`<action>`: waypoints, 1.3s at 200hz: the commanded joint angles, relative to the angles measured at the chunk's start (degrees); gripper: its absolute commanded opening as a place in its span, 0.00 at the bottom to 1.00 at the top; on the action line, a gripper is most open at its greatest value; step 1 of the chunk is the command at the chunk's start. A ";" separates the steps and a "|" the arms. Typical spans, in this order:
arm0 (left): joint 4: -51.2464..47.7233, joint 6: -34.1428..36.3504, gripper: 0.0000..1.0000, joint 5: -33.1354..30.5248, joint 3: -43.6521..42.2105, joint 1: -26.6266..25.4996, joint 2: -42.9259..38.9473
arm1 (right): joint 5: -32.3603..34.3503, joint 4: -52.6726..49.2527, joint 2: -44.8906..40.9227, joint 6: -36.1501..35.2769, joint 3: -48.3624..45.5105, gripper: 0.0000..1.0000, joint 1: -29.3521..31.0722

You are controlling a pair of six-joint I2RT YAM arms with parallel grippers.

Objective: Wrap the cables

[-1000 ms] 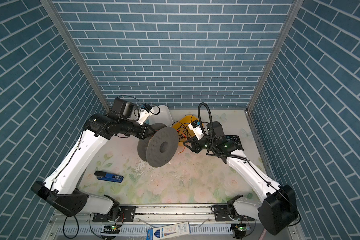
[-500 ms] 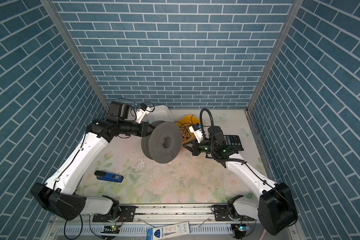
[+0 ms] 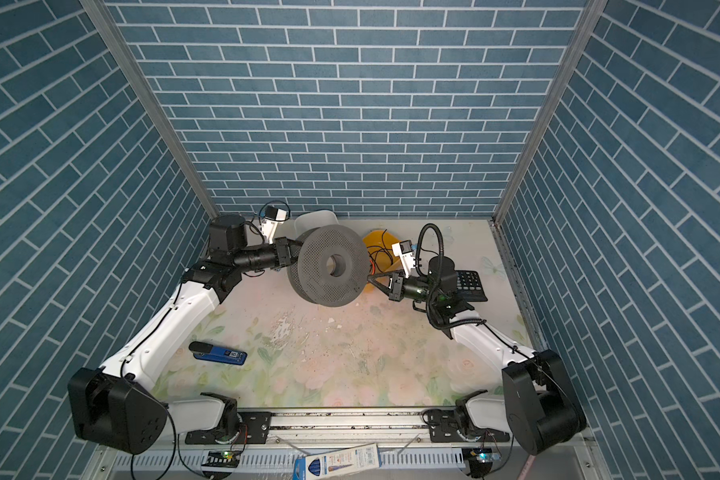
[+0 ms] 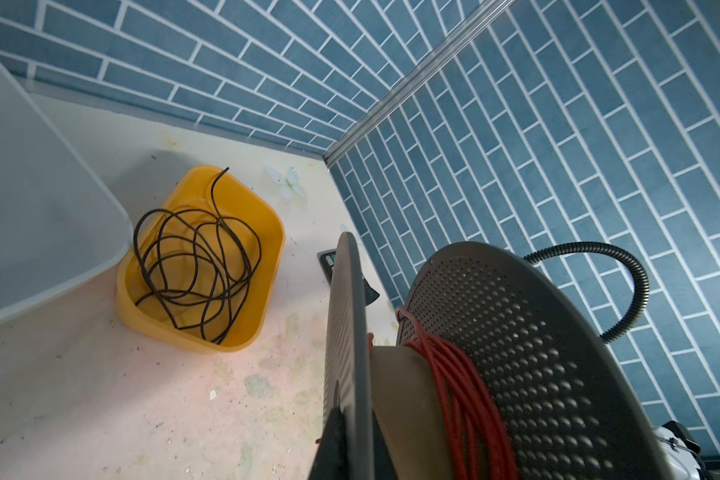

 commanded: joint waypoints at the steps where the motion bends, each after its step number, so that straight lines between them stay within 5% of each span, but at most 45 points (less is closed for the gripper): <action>1: 17.83 -11.31 0.00 9.99 -0.39 -0.58 -1.75 | -2.22 1.14 0.83 2.26 -0.34 0.00 0.41; 31: 26.37 -18.80 0.00 11.72 -2.22 -0.48 -0.30 | 1.20 -2.36 -0.30 -0.95 -0.77 0.00 -0.52; 75: 21.69 -16.72 0.00 11.11 -1.24 -0.30 -0.03 | 3.11 -6.23 -3.90 -4.85 -0.86 0.00 -1.35; 142: 13.02 -10.42 0.00 5.84 0.30 -0.30 -0.41 | -8.08 1.61 -2.82 8.46 2.52 0.00 -1.18; 184: 18.25 -13.71 0.00 3.91 -0.65 -0.28 0.53 | -14.16 13.78 2.01 20.76 3.54 0.00 -0.10; 245: 32.20 -22.04 0.00 1.78 -4.85 -2.24 2.42 | -3.32 45.11 11.68 35.65 2.77 0.00 4.56; 260: 33.89 -22.82 0.00 0.95 -5.90 -3.15 2.55 | -0.72 46.18 13.65 34.34 3.69 0.00 6.30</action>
